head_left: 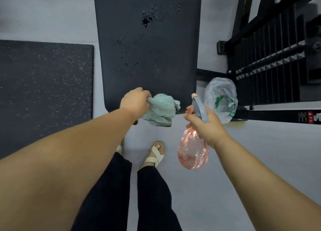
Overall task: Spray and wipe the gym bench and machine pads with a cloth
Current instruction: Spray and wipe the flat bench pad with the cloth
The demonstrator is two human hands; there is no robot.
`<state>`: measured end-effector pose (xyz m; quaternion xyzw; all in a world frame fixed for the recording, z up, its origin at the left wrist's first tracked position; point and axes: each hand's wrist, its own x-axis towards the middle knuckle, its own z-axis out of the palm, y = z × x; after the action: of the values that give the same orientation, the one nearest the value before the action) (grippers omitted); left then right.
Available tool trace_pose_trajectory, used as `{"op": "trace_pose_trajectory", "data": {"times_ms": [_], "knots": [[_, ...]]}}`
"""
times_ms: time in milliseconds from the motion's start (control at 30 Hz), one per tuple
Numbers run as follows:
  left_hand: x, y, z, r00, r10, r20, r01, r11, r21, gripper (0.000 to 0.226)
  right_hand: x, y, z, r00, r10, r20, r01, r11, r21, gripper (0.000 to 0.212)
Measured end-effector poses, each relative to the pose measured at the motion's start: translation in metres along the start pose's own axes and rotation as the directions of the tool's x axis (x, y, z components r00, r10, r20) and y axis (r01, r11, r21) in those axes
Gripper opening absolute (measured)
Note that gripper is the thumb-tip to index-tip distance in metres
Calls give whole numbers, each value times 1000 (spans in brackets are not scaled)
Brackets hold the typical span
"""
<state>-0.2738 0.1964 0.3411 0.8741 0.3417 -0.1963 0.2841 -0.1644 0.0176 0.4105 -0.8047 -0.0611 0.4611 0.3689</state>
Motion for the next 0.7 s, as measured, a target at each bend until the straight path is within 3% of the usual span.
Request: {"op": "trace_pose_trajectory", "data": {"times_ms": [100,233,333,467,567,633,700], "knots": [[-27,-31,-19,981,-192,-29,174,935,-309,21,12,-2,20,998,25,59,-21,998,-66,11],[-61,-56,-45,965,-261,-3,212,792,-573,10,22,-4,50,996,52,73,-43,991,-127,3],[-86,-75,-60,921,-379,-95,192,650,-735,13,27,-7,67,993,94,73,-83,986,-144,16],[-110,-74,-72,779,-548,-303,194,672,-715,5,28,-14,80,978,169,124,-152,979,-137,7],[-123,-60,-72,695,-624,-357,201,646,-737,14,27,-19,82,969,176,171,-148,975,-163,4],[-129,-54,-69,691,-640,-336,201,616,-761,23,26,-23,81,971,172,166,-135,967,-215,4],[-133,-46,-66,735,-611,-295,192,604,-773,29,25,-26,79,977,185,103,-157,960,-233,6]]}}
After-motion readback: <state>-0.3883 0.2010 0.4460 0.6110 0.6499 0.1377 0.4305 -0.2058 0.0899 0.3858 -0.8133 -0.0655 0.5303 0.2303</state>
